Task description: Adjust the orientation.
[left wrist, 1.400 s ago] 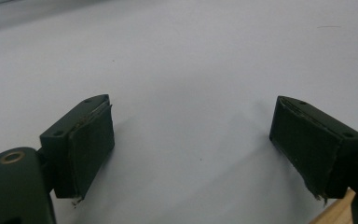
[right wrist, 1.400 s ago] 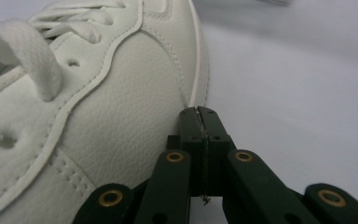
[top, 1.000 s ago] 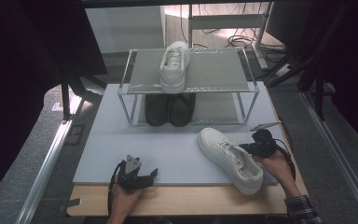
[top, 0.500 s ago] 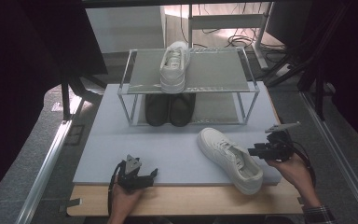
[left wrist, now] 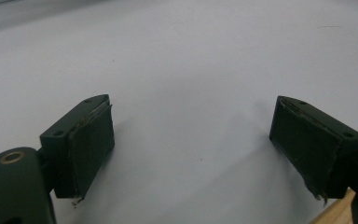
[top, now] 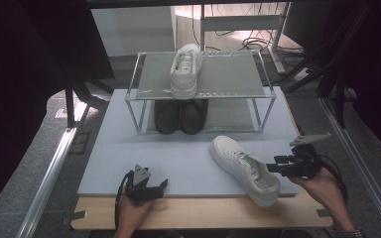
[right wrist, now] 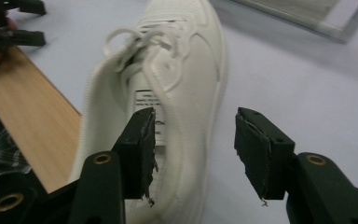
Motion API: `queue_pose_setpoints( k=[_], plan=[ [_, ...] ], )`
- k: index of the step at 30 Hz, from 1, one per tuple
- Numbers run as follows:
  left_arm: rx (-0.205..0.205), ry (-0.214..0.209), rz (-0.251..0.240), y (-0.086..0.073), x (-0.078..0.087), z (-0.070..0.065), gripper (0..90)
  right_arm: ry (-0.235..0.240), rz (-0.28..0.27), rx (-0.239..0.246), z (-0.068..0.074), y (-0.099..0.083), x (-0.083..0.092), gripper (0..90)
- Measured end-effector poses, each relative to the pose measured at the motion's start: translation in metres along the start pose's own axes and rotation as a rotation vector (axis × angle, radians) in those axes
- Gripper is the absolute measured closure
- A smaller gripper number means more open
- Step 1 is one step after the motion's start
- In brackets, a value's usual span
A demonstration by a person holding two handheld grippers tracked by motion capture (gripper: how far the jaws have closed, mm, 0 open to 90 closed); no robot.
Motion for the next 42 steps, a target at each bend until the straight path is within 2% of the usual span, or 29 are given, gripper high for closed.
queue_pose_setpoints(
  k=[4, 8, 13, 16, 21, 23, 25, 26, 36, 42],
  plan=[
    [0.000, 0.000, 0.000, 0.000, 0.000, 0.000, 13.3, 0.016, 0.025, 0.016, 0.004, 0.003, -0.009, 45.4],
    [0.000, 0.000, 0.000, 0.000, 0.000, 0.000, 13.3, 0.012, 0.042, 0.047, 0.007, 0.006, -0.018, 49.7],
    [0.000, 0.000, 0.000, 0.000, 0.000, 0.000, 13.3, 0.000, 0.067, 0.083, 0.009, 0.008, -0.027, 59.0],
    [0.000, 0.000, 0.000, 0.000, 0.000, 0.000, 13.3, -0.029, 0.079, 0.104, 0.008, 0.010, -0.031, 65.9],
    [0.000, 0.000, 0.000, 0.000, 0.000, 0.000, 13.3, -0.030, 0.089, 0.110, 0.008, 0.012, -0.031, 73.0],
    [0.000, 0.000, 0.000, 0.000, 0.000, 0.000, 13.3, -0.034, 0.091, 0.095, 0.009, 0.013, -0.029, 79.2],
    [0.000, 0.000, 0.000, 0.000, 0.000, 0.000, 13.3, -0.040, 0.095, 0.088, 0.008, 0.014, -0.029, 81.5],
    [0.000, 0.000, 0.000, 0.000, 0.000, 0.000, 13.3, -0.029, 0.092, 0.069, 0.007, 0.014, -0.029, 82.0],
    [0.000, -0.001, 0.000, 0.000, 0.000, 0.000, 13.3, 0.045, 0.065, -0.062, -0.002, 0.018, -0.026, 83.5],
    [0.000, -0.001, 0.000, 0.000, 0.000, 0.000, 13.3, 0.092, 0.037, -0.140, -0.007, 0.022, -0.019, 83.8]
  ],
)
Point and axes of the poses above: each handheld gripper's, and its own axes: x roughly backward along the jaws, y roughly out of its top, z roughly to its left, the point moved 2 cm from there along -x, roughly forward along the jaws, and after that the axes turned 2 degrees about -y, right-handed, at the moved point
